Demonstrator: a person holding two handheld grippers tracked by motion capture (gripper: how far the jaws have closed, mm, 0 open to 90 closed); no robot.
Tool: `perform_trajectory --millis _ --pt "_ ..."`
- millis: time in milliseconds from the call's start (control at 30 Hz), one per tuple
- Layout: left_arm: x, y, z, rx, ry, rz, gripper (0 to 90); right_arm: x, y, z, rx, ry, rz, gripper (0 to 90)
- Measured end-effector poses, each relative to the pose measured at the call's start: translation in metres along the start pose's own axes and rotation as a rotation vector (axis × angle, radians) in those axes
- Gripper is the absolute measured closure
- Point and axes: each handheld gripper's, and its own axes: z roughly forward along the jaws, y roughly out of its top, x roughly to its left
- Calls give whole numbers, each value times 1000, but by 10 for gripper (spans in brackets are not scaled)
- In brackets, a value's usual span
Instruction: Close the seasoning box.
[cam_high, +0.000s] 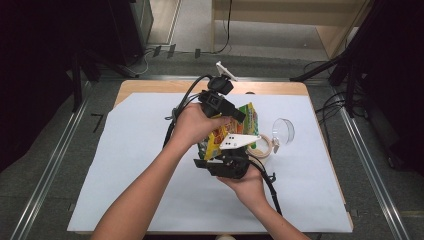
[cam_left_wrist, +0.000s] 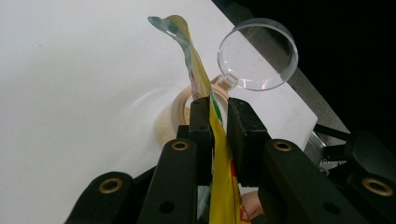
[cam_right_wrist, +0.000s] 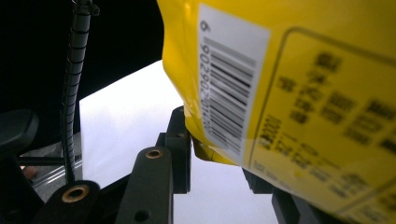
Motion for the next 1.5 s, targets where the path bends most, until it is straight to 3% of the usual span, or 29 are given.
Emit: perform_trajectory --millis 1500 --pt "0 8 6 13 -27 -11 810 0 1 -9 -16 0 21 685"
